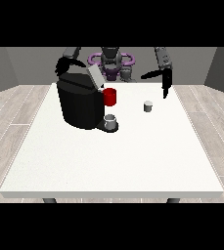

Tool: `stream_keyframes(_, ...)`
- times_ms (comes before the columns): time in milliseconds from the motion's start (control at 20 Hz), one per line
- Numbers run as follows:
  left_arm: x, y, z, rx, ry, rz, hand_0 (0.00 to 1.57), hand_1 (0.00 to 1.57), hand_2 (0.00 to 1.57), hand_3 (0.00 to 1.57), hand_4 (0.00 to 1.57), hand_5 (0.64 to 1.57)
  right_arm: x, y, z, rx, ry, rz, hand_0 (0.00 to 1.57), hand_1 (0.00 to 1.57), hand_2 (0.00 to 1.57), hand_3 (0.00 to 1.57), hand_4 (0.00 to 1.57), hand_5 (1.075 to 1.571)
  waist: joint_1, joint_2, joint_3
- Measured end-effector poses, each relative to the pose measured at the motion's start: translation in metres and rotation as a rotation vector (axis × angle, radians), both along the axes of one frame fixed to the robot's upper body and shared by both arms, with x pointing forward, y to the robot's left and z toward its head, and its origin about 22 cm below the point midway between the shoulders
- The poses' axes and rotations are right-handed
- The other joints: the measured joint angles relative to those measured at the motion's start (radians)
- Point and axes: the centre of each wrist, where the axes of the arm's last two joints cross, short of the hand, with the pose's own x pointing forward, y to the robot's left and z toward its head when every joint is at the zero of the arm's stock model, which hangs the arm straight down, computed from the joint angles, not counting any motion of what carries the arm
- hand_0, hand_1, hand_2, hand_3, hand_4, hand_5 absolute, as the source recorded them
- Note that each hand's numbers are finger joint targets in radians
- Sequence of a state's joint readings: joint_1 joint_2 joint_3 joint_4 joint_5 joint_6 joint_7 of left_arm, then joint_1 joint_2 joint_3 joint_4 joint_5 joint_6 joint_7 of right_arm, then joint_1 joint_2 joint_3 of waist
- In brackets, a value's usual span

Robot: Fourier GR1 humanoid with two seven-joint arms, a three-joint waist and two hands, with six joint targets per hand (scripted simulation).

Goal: Insert the coffee pod into the coffee machine and close the lid

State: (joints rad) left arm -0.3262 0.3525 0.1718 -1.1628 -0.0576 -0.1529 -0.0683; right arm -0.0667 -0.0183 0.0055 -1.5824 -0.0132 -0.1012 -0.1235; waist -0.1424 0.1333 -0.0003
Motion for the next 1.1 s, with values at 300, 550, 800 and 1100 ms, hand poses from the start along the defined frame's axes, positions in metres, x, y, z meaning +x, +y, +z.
stream_keyframes(300,0.015,0.009,-0.007,0.056,0.051,0.013,0.0,0.0,0.0,0.0,0.0,1.571,0.007,0.005,0.007,0.009,-0.005,0.01,0.0,0.0,0.0,0.0,0.34,1.571,-0.007,0.033,-0.0001)
stream_keyframes(550,0.023,0.007,-0.015,0.126,0.105,-0.004,0.0,0.0,0.2,0.0,0.0,1.571,0.011,0.011,0.007,0.0,0.024,0.009,0.0,0.0,0.0,0.0,0.4,1.571,-0.006,0.036,0.0)
stream_keyframes(800,0.028,0.001,-0.025,0.197,0.12,-0.025,0.45,0.45,0.61,0.3,0.0,1.571,0.02,0.008,0.011,-0.01,0.065,-0.018,0.0,0.0,0.0,0.0,0.39,1.571,0.005,0.036,0.0001)
stream_keyframes(1100,0.038,-0.004,-0.027,0.275,0.146,-0.016,0.7,0.7,0.78,0.49,0.0,1.571,0.031,0.007,0.008,-0.038,0.077,-0.031,0.0,0.0,0.0,0.0,0.42,1.571,0.01,0.059,0.0002)
